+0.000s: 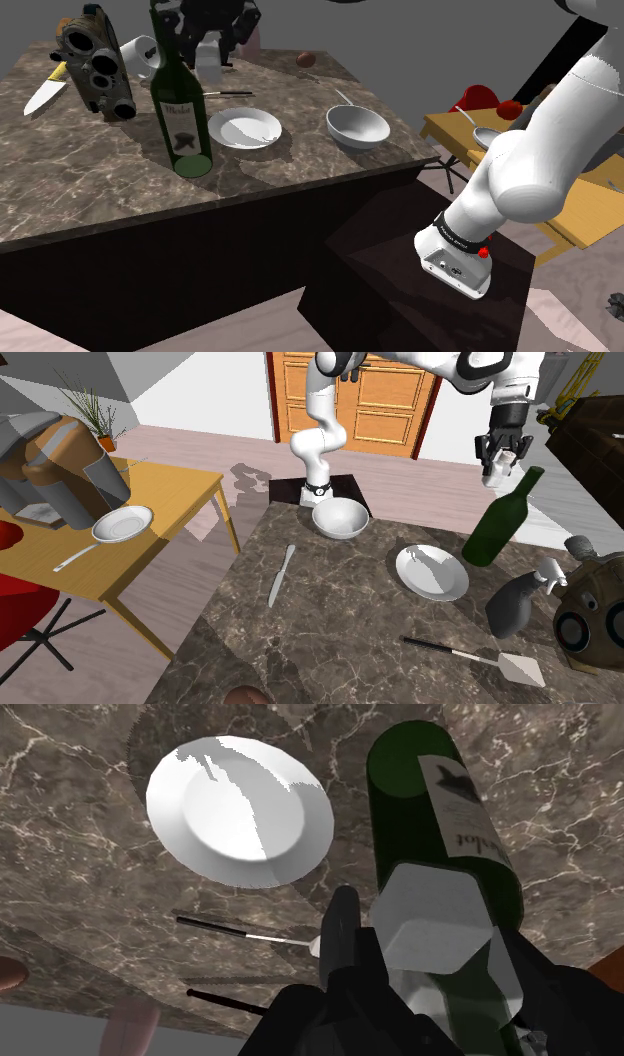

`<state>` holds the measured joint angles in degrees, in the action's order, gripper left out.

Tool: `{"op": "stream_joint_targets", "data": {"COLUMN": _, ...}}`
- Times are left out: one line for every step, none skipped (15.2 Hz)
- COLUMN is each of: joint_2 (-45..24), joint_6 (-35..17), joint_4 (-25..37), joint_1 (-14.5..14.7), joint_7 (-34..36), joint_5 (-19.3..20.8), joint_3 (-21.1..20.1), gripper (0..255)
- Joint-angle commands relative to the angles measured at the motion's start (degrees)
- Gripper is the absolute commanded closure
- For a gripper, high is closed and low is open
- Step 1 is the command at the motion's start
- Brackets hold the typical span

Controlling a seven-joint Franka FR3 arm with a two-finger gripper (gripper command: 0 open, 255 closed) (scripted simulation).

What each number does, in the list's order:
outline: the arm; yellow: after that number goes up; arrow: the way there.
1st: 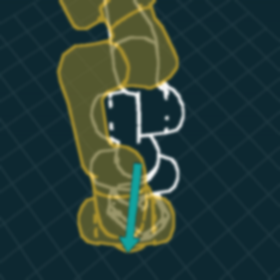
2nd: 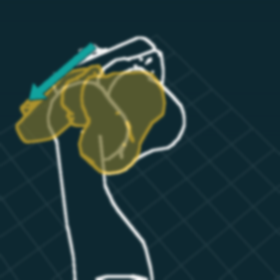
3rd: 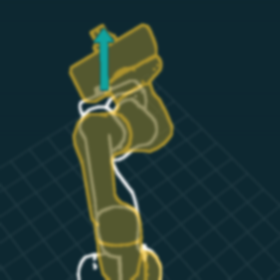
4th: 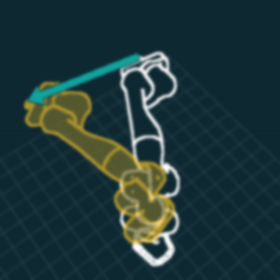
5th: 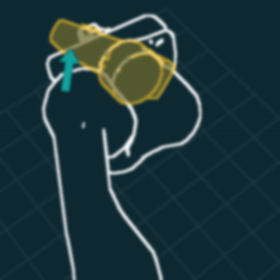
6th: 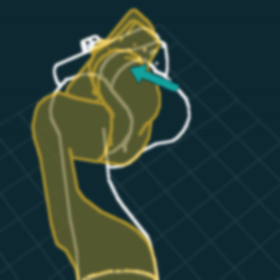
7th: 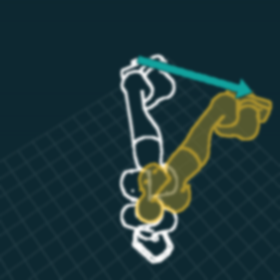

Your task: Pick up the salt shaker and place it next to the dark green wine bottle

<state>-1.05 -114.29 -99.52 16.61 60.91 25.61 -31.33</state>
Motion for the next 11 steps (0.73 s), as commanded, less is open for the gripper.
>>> {"op": "stream_joint_targets", "data": {"joint_2": 0.05, "joint_6": -1.55, "joint_4": -1.7, "joint_1": -0.04, "joint_7": 0.72, "joint_5": 0.29, "joint_3": 0.04, "gripper": 255}}
{"op": "stream_joint_targets", "data": {"joint_2": 0.04, "joint_6": -2.23, "joint_4": -2.42, "joint_1": -0.07, "joint_7": 1.03, "joint_5": 0.45, "joint_3": 0.07, "gripper": 255}}
{"op": "stream_joint_targets", "data": {"joint_2": 0.01, "joint_6": -2.91, "joint_4": -3.13, "joint_1": -0.09, "joint_7": 1.35, "joint_5": 0.62, "joint_3": 0.09, "gripper": 255}}
{"op": "stream_joint_targets", "data": {"joint_2": -0.04, "joint_6": -3.58, "joint_4": -3.82, "joint_1": -0.11, "joint_7": 1.67, "joint_5": 0.8, "joint_3": 0.12, "gripper": 255}}
{"op": "stream_joint_targets", "data": {"joint_2": -0.1, "joint_6": -4.25, "joint_4": -4.5, "joint_1": -0.13, "joint_7": 2.01, "joint_5": 1.0, "joint_3": 0.14, "gripper": 255}}
{"op": "stream_joint_targets", "data": {"joint_2": -0.17, "joint_6": -4.91, "joint_4": -5.16, "joint_1": -0.15, "joint_7": 2.35, "joint_5": 1.21, "joint_3": 0.16, "gripper": 255}}
{"op": "stream_joint_targets", "data": {"joint_2": -0.26, "joint_6": -5.56, "joint_4": -5.8, "joint_1": -0.16, "joint_7": 2.7, "joint_5": 1.44, "joint_3": 0.18, "gripper": 255}}
{"op": "stream_joint_targets", "data": {"joint_2": -0.36, "joint_6": -6.21, "joint_4": -6.44, "joint_1": -0.18, "joint_7": 3.06, "joint_5": 1.68, "joint_3": 0.2, "gripper": 255}}
{"op": "stream_joint_targets", "data": {"joint_2": -0.47, "joint_6": -6.85, "joint_4": -7.05, "joint_1": -0.19, "joint_7": 3.43, "joint_5": 1.93, "joint_3": 0.22, "gripper": 255}}
{"op": "stream_joint_targets", "data": {"joint_2": -0.6, "joint_6": -7.48, "joint_4": -7.65, "joint_1": -0.2, "joint_7": 3.81, "joint_5": 2.2, "joint_3": 0.24, "gripper": 255}}
{"op": "stream_joint_targets", "data": {"joint_2": -0.74, "joint_6": -8.11, "joint_4": -8.24, "joint_1": -0.21, "joint_7": 4.19, "joint_5": 2.48, "joint_3": 0.26, "gripper": 255}}
